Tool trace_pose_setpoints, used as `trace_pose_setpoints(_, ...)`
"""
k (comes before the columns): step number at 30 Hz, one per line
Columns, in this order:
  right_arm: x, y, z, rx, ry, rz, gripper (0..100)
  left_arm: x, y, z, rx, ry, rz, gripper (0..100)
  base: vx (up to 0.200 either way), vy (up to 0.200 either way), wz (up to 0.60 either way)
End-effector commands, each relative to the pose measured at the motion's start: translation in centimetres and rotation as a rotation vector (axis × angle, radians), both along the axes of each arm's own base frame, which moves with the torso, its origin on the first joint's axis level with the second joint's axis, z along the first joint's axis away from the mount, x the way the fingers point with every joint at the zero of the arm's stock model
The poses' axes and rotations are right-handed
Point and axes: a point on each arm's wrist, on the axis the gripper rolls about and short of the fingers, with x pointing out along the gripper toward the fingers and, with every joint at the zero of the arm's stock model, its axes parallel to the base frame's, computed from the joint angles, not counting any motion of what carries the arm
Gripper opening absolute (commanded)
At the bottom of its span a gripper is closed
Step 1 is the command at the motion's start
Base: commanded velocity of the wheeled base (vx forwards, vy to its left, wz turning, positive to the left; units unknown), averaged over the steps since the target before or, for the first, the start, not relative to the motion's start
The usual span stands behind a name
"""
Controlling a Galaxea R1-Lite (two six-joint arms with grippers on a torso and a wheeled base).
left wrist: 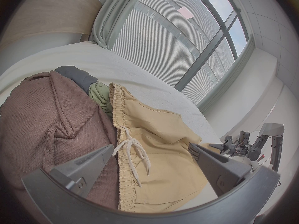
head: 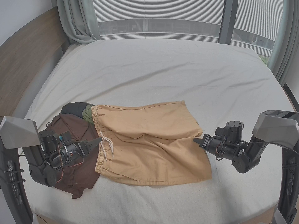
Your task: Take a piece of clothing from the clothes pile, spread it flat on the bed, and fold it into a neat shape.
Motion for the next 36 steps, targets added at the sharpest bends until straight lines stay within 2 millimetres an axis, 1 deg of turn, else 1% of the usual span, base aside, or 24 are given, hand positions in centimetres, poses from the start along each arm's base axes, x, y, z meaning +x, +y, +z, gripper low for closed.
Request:
trace_pose_setpoints(1,0.5,-0.6,0.0,-0.005,-0.025,-0.015,0,0.0,0.0,-0.1,0.000,0.003,-0.001,100,0.000,0.000,0.00)
trace_pose_setpoints(7,1.7,-2.1,-1.8,-0.064,-0.038,-0.035,0,-0.1,0.0,-0.1,0.000,0.006,-0.001,100,0.000,0.000,0.00)
trace_pose_setpoints(9,2.0,-2.3,-2.2,-0.066,-0.035,-0.040,0,-0.1,0.0,-0.3,0.000,0.011,-0.001,100,0.000,0.000,0.00)
trace_pose_setpoints(12,2.5,-2.5,-3.0,-0.064,-0.044,-0.049,0,-0.1,-0.1,-1.1,0.006,0.032,-0.007,100,0.000,0.000,0.00)
trace_pose_setpoints(16,3.0,-2.8,-3.5,-0.058,-0.079,-0.059,0,0.0,-0.1,-1.6,0.015,0.042,-0.010,100,0.000,0.000,0.00)
trace_pose_setpoints(20,3.1,-2.7,-3.3,-0.052,-0.101,-0.059,0,-0.1,0.0,-2.1,0.015,0.061,-0.006,100,0.000,0.000,0.00)
trace_pose_setpoints(21,3.1,-2.7,-3.2,-0.053,-0.105,-0.058,100,0.0,0.1,-2.4,0.015,0.067,-0.004,100,0.000,0.000,0.00)
trace_pose_setpoints(26,3.1,-2.8,-3.1,-0.052,-0.111,-0.060,100,-0.1,0.5,-3.0,0.007,0.090,-0.015,100,0.000,0.000,0.00)
trace_pose_setpoints(28,3.1,-2.9,-2.7,-0.049,-0.117,-0.062,100,-0.3,0.5,-3.1,0.005,0.096,-0.021,100,0.000,0.000,0.00)
trace_pose_setpoints(31,3.2,-3.9,-1.2,-0.047,-0.144,-0.087,100,-0.7,0.5,-3.3,0.003,0.115,-0.024,100,0.000,0.000,0.00)
trace_pose_setpoints(33,2.9,-4.3,-0.1,-0.049,-0.153,-0.095,100,-0.8,0.5,-3.4,0.001,0.121,-0.028,100,0.000,0.000,0.00)
trace_pose_setpoints(36,2.4,-4.4,1.0,-0.046,-0.165,-0.097,100,-0.9,0.4,-3.4,0.000,0.125,-0.031,100,0.000,0.000,0.00)
